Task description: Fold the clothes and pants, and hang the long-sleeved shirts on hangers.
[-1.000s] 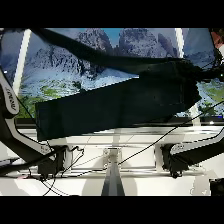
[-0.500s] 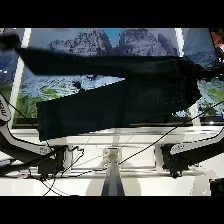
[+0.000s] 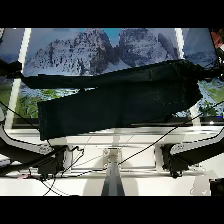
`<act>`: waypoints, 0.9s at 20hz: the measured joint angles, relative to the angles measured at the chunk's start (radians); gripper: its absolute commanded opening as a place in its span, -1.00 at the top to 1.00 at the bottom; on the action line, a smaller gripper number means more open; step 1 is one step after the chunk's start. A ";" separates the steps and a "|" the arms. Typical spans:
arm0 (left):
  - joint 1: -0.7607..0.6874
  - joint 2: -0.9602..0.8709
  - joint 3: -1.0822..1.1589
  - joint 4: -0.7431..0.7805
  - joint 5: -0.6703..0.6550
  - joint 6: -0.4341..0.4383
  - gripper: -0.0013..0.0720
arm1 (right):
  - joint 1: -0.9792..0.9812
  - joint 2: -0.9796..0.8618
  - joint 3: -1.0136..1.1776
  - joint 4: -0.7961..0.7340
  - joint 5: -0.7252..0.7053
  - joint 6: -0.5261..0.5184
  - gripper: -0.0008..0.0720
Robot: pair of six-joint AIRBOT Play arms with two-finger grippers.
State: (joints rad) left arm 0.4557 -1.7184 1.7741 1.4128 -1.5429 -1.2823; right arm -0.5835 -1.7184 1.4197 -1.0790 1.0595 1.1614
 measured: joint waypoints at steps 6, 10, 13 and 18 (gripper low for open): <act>0.027 0.169 0.019 -0.135 -0.058 0.110 0.90 | -0.001 0.000 0.000 0.001 -0.004 0.000 0.85; 0.070 0.370 0.022 -0.161 -0.077 0.127 0.90 | -0.001 0.000 0.000 0.003 -0.004 -0.001 0.85; 0.093 0.492 0.014 -0.150 -0.119 0.066 0.90 | -0.001 0.000 0.000 0.002 -0.003 -0.002 0.85; 0.101 0.554 -0.138 -0.046 -0.145 -0.083 0.90 | -0.001 0.000 0.000 0.001 -0.007 -0.003 0.85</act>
State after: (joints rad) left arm 0.5564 -1.1648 1.6360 1.3666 -1.6882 -1.3655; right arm -0.5842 -1.7184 1.4197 -1.0782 1.0523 1.1580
